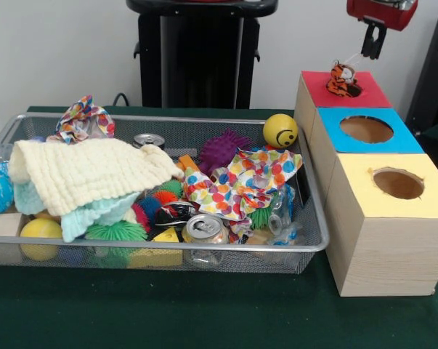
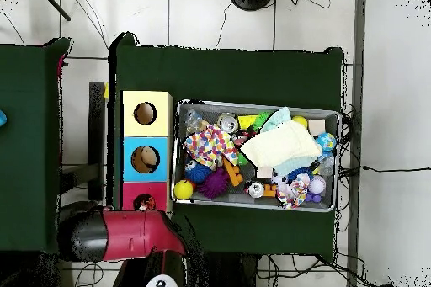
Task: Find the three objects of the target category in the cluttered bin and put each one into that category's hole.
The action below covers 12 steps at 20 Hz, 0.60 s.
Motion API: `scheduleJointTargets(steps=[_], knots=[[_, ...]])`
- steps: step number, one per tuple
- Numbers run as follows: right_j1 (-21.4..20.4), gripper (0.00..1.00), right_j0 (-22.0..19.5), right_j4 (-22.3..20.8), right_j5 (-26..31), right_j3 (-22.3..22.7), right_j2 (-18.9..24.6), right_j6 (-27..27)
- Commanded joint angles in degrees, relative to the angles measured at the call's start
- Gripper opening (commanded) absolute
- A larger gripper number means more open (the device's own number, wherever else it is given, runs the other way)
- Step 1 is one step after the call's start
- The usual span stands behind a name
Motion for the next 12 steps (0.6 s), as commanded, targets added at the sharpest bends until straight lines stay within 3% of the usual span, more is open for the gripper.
scheduleJointTargets(steps=[1, 12], knots=[[2.61, 0.00, -2.77, -1.32, -1.79, 2.43, 2.94, 1.77], [0.66, 0.00, -0.39, -3.43, -4.37, 0.37, -2.49, 5.91]])
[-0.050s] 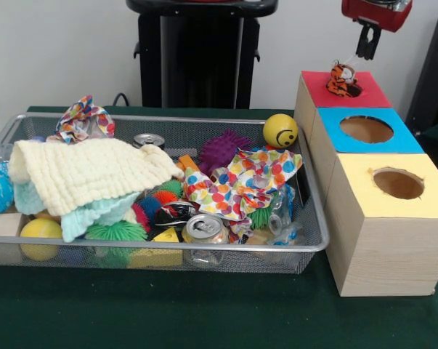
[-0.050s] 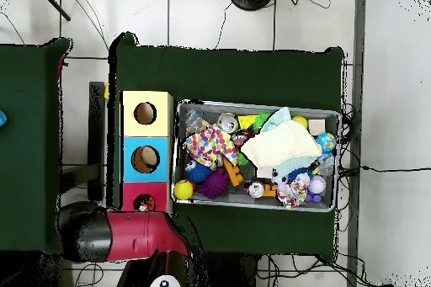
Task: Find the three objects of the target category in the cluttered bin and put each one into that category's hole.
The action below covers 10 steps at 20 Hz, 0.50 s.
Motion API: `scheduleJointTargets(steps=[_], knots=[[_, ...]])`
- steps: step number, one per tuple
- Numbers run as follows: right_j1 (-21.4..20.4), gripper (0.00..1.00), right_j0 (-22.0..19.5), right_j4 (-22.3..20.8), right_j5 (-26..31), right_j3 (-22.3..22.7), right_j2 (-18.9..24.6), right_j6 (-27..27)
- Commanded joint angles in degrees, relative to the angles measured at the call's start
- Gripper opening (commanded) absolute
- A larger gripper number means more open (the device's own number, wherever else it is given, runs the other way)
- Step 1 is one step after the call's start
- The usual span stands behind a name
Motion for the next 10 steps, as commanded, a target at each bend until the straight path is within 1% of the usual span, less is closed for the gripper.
scheduleJointTargets(steps=[1, 5, 10], knots=[[-0.03, 0.00, 0.12, -3.80, -3.45, -0.43, -2.52, 5.88], [-1.76, 0.00, 0.56, -4.31, -1.95, -0.15, -3.59, 6.13], [-4.87, 0.00, 1.49, -4.41, 2.21, -0.72, -5.03, 6.71]])
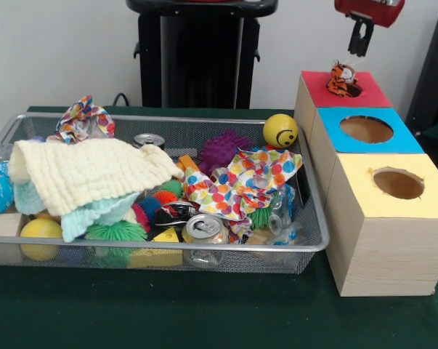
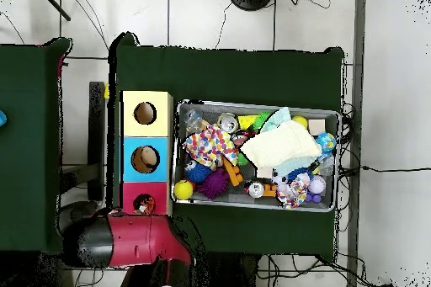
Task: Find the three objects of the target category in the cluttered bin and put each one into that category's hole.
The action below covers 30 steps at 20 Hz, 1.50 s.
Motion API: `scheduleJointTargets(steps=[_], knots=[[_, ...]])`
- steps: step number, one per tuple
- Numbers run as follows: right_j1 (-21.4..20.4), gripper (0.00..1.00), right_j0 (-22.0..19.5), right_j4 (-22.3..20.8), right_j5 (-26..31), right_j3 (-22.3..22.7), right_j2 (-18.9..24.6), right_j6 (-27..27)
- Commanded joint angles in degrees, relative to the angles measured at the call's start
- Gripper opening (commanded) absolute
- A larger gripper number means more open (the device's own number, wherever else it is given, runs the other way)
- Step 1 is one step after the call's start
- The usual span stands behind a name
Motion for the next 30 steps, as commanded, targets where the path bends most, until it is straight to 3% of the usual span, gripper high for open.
scheduleJointTargets(steps=[1, 4, 11, 19, 30], knots=[[-3.61, 0.00, 0.84, -2.78, 2.68, -0.93, -2.86, 6.80], [-3.67, 0.00, 1.15, -2.64, 2.91, -1.19, -3.38, 6.57], [-0.27, 0.00, 1.03, -2.25, -2.43, -0.85, -3.10, 6.52], [2.58, 0.00, 2.23, -4.44, -5.10, -2.60, -5.61, 6.26], [5.40, 0.00, 1.90, -2.79, -9.88, -2.30, -4.37, 6.87]])
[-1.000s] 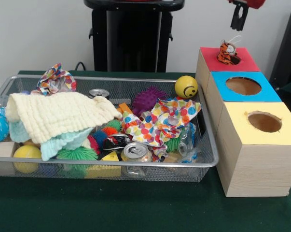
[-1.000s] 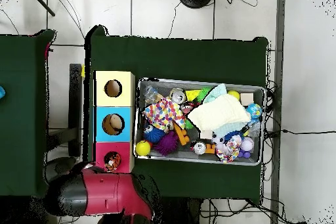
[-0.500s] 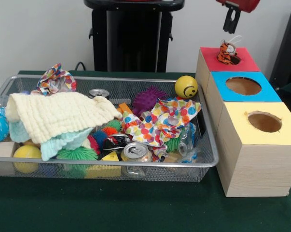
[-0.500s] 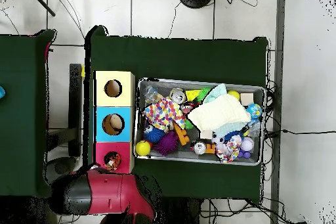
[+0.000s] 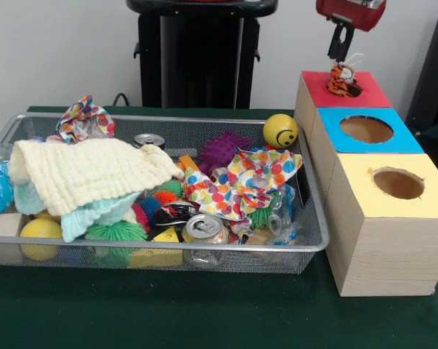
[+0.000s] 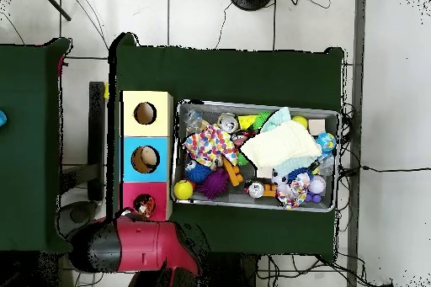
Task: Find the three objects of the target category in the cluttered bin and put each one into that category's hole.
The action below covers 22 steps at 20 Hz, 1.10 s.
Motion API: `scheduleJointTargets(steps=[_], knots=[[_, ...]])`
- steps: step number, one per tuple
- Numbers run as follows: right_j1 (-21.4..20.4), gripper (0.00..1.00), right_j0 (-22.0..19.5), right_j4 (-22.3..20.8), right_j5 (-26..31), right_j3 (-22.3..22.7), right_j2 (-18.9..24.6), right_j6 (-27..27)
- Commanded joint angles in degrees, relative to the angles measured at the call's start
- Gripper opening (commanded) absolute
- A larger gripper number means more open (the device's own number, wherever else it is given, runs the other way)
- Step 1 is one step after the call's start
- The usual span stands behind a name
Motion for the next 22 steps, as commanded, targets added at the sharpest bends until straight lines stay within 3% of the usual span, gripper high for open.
scheduleJointTargets(steps=[1, 15, 22], knots=[[3.98, 0.00, -0.54, -0.96, -6.44, -2.16, 1.25, 6.99], [4.88, 0.00, -0.42, 2.28, -9.30, -1.55, 3.57, 8.31], [1.57, 0.00, 0.78, 0.91, -2.39, -2.98, 1.20, 7.25]])
